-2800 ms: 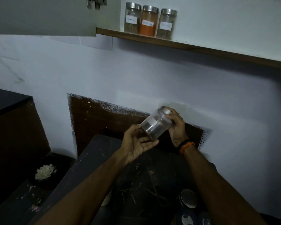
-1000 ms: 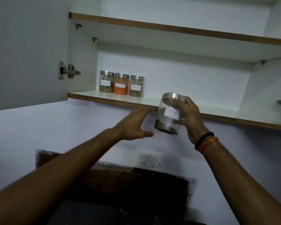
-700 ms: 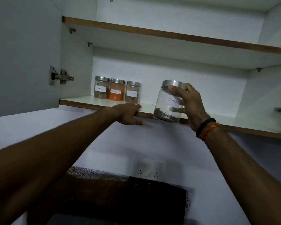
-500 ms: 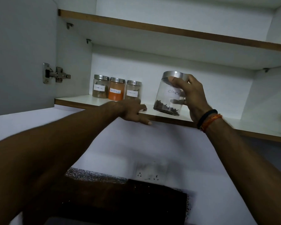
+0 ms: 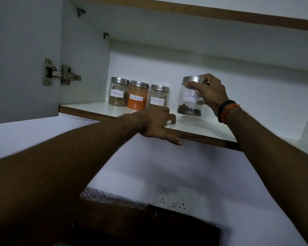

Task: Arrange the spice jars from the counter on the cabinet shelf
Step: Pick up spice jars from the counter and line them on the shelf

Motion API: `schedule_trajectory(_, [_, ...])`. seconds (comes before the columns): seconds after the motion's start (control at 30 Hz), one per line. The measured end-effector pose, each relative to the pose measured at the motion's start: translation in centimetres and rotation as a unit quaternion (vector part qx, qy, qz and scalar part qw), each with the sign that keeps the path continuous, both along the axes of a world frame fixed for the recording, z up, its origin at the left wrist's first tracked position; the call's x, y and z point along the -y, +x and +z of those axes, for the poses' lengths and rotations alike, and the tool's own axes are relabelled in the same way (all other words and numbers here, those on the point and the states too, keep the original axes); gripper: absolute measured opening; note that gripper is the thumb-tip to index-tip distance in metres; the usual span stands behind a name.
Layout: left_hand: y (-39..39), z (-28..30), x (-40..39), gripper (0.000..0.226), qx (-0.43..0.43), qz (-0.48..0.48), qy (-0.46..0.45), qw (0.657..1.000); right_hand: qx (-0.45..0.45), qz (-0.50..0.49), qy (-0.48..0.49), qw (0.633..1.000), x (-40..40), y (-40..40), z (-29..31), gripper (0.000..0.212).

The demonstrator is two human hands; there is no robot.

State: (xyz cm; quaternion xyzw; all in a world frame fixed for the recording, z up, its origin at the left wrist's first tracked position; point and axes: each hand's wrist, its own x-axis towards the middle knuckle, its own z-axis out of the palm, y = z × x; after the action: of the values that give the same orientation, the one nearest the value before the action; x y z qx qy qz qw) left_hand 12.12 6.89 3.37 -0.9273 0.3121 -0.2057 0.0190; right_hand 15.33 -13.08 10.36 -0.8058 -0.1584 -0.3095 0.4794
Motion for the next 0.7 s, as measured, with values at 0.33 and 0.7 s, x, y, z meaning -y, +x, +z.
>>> schedule_trajectory(0.33, [1.0,-0.3,-0.3,0.087,-0.006,-0.018,-0.033,0.999,-0.075,-0.004,-0.071,0.995,-1.9,6.3,-0.1,0.065])
schedule_trajectory(0.7, [1.3,-0.3,-0.4,0.083,-0.01,-0.032,-0.06,0.998,-0.093,-0.035,-0.083,0.992,-2.2,9.9,-1.1,0.041])
